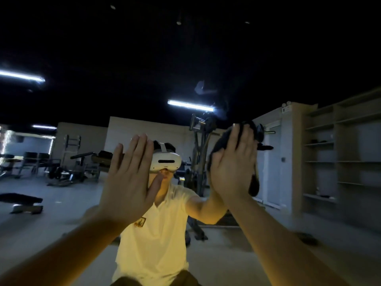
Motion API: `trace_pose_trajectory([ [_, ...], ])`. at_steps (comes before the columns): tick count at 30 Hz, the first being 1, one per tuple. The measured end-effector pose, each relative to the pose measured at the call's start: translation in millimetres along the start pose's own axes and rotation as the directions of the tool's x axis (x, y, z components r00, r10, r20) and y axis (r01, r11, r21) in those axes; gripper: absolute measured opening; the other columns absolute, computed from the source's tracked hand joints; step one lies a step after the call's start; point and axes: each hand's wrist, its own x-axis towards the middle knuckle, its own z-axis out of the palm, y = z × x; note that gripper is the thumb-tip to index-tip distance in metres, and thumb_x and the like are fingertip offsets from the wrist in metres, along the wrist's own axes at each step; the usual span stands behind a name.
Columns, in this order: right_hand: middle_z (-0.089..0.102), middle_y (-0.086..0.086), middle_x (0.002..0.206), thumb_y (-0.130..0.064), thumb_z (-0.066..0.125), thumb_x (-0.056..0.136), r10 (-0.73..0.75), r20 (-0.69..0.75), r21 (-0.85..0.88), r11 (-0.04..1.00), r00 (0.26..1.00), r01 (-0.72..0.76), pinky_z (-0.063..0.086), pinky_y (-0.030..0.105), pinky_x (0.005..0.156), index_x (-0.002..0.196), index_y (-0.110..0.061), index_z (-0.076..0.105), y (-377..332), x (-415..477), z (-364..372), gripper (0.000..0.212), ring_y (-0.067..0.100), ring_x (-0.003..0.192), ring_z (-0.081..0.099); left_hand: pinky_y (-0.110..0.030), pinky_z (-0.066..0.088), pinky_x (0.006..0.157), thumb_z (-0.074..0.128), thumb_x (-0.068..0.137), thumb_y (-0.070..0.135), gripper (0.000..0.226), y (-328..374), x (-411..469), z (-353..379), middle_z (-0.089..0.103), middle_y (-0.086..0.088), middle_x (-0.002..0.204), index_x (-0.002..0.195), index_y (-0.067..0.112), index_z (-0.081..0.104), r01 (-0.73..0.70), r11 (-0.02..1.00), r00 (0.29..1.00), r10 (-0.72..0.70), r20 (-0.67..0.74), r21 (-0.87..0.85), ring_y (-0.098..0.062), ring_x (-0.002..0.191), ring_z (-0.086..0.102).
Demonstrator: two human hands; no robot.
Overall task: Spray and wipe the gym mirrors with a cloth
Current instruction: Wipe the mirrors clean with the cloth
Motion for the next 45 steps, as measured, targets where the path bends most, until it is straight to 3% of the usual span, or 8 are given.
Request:
trace_pose_trajectory([
  [4,0.004,0.021,0.171,-0.038,0.02,0.103,-0.277,0.041,0.031,0.961,0.96,0.276,0.01,0.053,0.128,0.165,-0.008,0.007,-66,1,2,0.07,0.032,0.159,-0.002,-0.054,0.004,0.131,0.028,0.107,0.053,0.078,-2,0,1,0.009,-0.018,0.174,0.165,0.002,0.016,-0.007,1.0,1.0,0.007,0.0,-0.005,-0.029,0.162,0.006],
  [9,0.007,0.016,0.172,-0.037,0.031,0.103,-0.661,0.117,0.019,0.748,0.741,0.664,0.004,0.048,0.13,0.164,-0.01,0.015,-70,6,2,0.069,0.027,0.16,0.001,-0.058,0.011,0.129,0.031,0.106,0.051,0.079,-4,0,2,0.007,-0.019,0.174,0.165,0.001,0.015,-0.027,1.0,1.0,0.027,0.015,-0.007,-0.031,0.162,0.007],
  [15,0.013,0.019,0.17,-0.037,0.025,0.102,-0.154,0.034,-0.049,0.987,0.988,0.155,0.017,0.054,0.128,0.164,-0.009,0.012,46,37,-9,0.069,0.032,0.158,0.011,-0.058,0.008,0.13,0.031,0.106,0.052,0.079,-4,0,5,0.009,-0.019,0.174,0.165,0.001,0.017,-0.018,1.0,0.999,0.018,0.027,-0.004,-0.032,0.162,0.007],
  [20,0.016,0.026,0.168,-0.032,0.022,0.099,0.217,-0.032,0.015,0.976,0.976,-0.216,0.015,0.054,0.127,0.163,-0.001,0.014,27,57,-5,0.071,0.04,0.156,0.015,-0.057,0.007,0.13,0.028,0.107,0.053,0.079,-5,-1,5,0.006,-0.019,0.174,0.165,0.002,0.014,-0.024,1.0,0.999,0.024,0.033,0.008,-0.032,0.162,0.006],
  [26,0.006,0.02,0.171,-0.039,0.024,0.104,-0.274,-0.008,-0.002,0.962,0.962,0.274,0.009,0.05,0.129,0.165,-0.009,0.006,-85,62,2,0.071,0.033,0.159,0.003,-0.057,0.009,0.13,0.026,0.107,0.055,0.078,-5,0,-2,0.007,-0.018,0.174,0.165,0.003,0.016,-0.019,1.0,0.998,0.019,0.058,-0.001,-0.032,0.162,0.008],
  [31,0.013,0.016,0.171,-0.038,0.029,0.104,-0.662,0.075,0.001,0.748,0.746,0.663,0.009,0.047,0.129,0.165,-0.011,0.015,-100,77,2,0.068,0.028,0.159,0.008,-0.058,0.016,0.128,0.035,0.105,0.052,0.075,-7,10,-16,0.026,-0.022,0.169,0.16,0.0,0.034,-0.024,1.0,0.999,0.024,0.036,-0.004,-0.035,0.159,0.021],
  [38,0.01,0.019,0.171,-0.04,0.018,0.105,-0.181,0.026,-0.059,0.981,0.983,0.183,0.015,0.051,0.128,0.165,-0.009,0.007,32,102,-10,0.068,0.032,0.158,0.009,-0.055,0.007,0.13,0.03,0.105,0.058,0.082,11,45,-8,0.02,-0.022,0.171,0.162,-0.001,0.026,0.002,1.0,1.0,-0.002,0.019,0.019,-0.033,0.161,0.014],
  [45,0.012,0.027,0.168,-0.037,0.01,0.099,0.046,-0.013,-0.021,0.999,0.999,-0.046,0.013,0.053,0.128,0.163,-0.002,0.008,4,102,-6,0.073,0.039,0.157,0.012,-0.06,0.012,0.129,0.023,0.106,0.064,0.087,16,41,-1,0.012,-0.021,0.173,0.163,-0.002,0.02,0.023,0.999,1.0,-0.024,0.015,0.044,-0.032,0.162,0.008],
])
